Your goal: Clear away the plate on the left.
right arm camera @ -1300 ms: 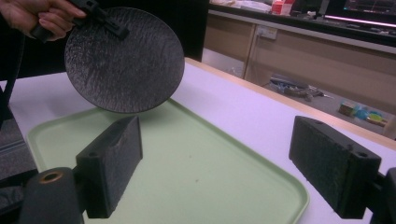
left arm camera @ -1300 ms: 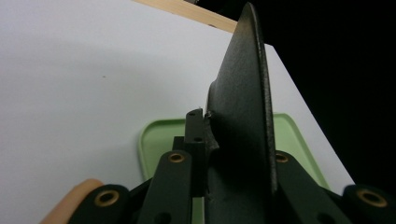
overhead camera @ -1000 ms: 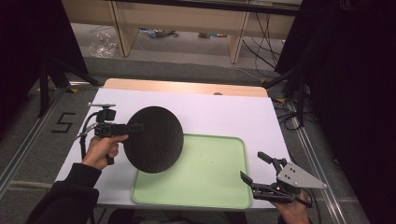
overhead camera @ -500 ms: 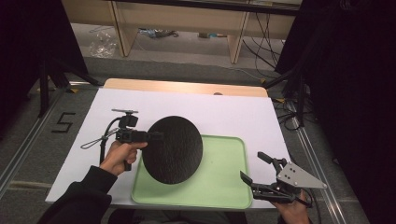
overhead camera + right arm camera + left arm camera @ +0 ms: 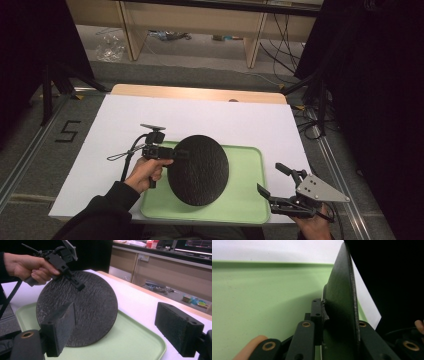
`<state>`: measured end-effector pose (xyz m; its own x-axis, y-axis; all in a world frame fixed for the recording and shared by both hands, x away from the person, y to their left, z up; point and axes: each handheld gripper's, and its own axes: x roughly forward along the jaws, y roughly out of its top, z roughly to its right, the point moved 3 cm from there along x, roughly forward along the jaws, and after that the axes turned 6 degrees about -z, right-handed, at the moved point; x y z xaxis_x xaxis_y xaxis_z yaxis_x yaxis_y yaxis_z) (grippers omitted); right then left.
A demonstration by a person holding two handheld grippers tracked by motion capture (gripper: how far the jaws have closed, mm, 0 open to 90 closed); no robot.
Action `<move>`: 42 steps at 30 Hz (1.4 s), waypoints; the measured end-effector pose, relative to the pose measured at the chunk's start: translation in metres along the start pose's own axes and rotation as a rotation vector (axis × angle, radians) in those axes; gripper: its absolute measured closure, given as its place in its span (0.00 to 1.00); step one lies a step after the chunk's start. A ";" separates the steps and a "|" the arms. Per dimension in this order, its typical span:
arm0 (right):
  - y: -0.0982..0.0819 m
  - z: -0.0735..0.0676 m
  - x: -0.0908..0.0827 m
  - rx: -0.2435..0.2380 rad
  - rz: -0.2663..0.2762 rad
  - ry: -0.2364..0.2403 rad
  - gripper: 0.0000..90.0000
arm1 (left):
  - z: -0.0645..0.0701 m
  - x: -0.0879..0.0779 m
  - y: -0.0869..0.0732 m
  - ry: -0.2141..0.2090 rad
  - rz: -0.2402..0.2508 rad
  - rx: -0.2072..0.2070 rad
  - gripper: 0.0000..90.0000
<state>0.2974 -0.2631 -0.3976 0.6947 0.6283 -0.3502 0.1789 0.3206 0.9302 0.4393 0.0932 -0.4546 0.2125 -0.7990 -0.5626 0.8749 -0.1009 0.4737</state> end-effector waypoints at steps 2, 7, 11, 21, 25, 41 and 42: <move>0.000 -0.001 0.000 0.013 -0.002 0.005 0.20 | -0.001 0.000 0.000 0.005 0.003 -0.002 0.88; 0.000 -0.001 0.000 0.001 0.006 -0.002 0.20 | -0.007 0.002 -0.001 0.049 -0.016 0.020 0.87; 0.000 0.000 0.000 -0.004 0.004 -0.004 0.20 | -0.013 0.003 -0.003 0.069 -0.042 0.037 0.86; 0.000 0.000 0.000 0.000 0.006 -0.006 0.20 | -0.013 0.009 -0.010 0.080 -0.098 0.057 0.85; 0.000 -0.001 0.000 -0.001 0.007 -0.003 0.20 | -0.009 0.014 -0.011 0.081 -0.111 0.077 0.84; 0.000 -0.001 0.001 -0.007 -0.003 0.011 0.20 | -0.006 0.022 -0.014 0.070 -0.081 0.069 0.82; 0.000 -0.001 0.001 -0.007 0.000 0.011 0.20 | -0.005 0.023 -0.014 0.066 -0.093 0.081 0.82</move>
<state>0.2969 -0.2616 -0.3976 0.6873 0.6357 -0.3515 0.1744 0.3253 0.9294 0.4342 0.0796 -0.4779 0.1628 -0.7433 -0.6489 0.8546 -0.2225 0.4692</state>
